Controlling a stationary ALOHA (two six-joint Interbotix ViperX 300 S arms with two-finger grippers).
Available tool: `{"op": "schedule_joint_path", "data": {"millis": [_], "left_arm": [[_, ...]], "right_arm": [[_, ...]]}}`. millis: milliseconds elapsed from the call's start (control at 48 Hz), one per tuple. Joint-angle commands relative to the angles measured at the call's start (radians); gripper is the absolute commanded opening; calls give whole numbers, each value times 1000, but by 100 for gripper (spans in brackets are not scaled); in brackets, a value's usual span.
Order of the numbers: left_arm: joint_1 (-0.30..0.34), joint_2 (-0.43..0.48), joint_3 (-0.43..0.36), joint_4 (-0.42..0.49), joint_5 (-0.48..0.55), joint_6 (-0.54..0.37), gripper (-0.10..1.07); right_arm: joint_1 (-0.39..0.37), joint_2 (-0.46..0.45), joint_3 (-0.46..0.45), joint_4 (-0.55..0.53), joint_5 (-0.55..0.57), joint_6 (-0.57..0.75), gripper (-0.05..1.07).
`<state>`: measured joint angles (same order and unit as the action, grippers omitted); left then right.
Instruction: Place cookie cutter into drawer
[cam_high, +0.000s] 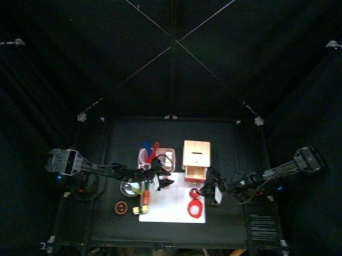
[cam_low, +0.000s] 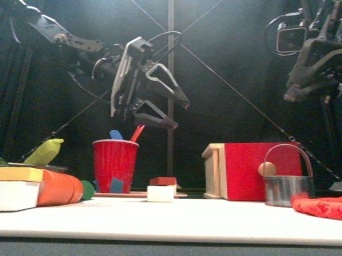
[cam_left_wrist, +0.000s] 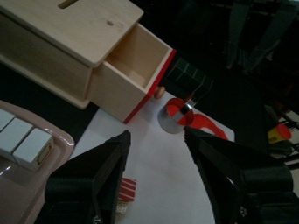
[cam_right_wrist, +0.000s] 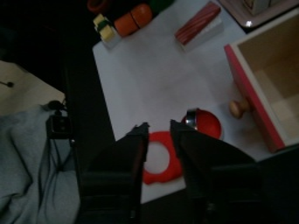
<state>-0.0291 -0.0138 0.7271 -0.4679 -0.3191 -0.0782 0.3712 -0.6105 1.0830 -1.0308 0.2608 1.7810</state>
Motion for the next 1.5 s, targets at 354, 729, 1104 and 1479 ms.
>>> {"op": "schedule_joint_path", "data": {"millis": [354, 729, 1104, 1479], "left_arm": [[5, -9, 11, -46, -37, 0, 88], [5, -3, 12, -46, -37, 0, 88], [5, 0, 14, -46, -37, 3, 88], [5, 0, 25, -46, -37, 3, 88]], "right_arm": [[86, 147, -87, 6, 215, -2, 91], [78, 285, -138, -20, 212, -2, 90], [64, 371, -179, -41, 212, -3, 82], [32, 370, -199, -49, 222, -3, 60]]}}
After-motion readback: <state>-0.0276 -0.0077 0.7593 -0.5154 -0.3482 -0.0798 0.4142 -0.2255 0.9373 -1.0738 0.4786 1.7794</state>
